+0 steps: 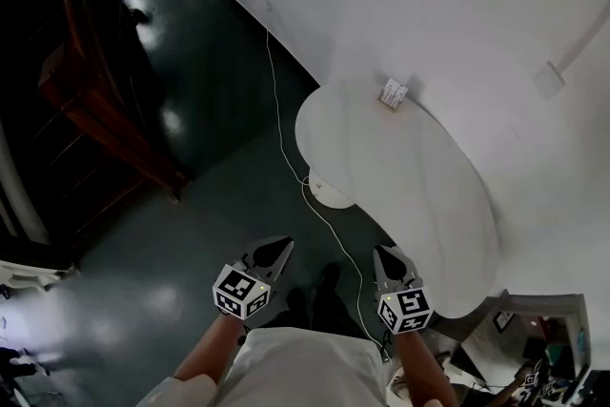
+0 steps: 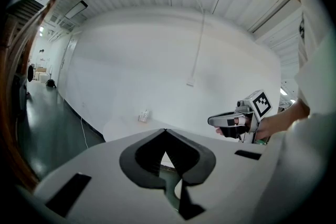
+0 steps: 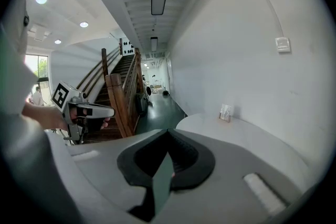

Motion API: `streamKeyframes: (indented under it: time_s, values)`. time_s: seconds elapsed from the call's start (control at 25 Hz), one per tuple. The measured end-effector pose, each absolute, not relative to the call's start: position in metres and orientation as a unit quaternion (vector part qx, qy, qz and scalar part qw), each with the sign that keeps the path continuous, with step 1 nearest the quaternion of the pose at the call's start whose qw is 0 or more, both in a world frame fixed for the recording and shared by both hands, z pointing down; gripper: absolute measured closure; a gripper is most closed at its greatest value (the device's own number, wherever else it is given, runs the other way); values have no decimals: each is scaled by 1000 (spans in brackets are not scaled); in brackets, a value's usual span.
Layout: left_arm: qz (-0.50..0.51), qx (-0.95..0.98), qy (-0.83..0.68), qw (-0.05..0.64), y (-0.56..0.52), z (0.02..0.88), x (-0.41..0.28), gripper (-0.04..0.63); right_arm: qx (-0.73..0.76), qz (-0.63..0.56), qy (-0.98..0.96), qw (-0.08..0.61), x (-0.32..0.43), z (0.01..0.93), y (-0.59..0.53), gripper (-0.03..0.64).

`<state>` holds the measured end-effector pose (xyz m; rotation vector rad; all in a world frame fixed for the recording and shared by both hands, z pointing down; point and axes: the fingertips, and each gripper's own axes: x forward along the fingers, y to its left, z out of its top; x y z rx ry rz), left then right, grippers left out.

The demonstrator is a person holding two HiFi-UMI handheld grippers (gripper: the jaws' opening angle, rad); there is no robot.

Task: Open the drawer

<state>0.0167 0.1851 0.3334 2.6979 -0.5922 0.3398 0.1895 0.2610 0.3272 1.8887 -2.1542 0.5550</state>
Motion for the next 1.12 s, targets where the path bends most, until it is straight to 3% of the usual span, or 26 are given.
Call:
streamKeyframes:
  time_s: [0.76,1.12]
  values:
    - [130,932,-276,194,94,391,87,589,562,232,-781,144,243,397,142,606]
    - [140,920,-304,204,63,442,109,589,505,222,-809,203,248,456,110,606]
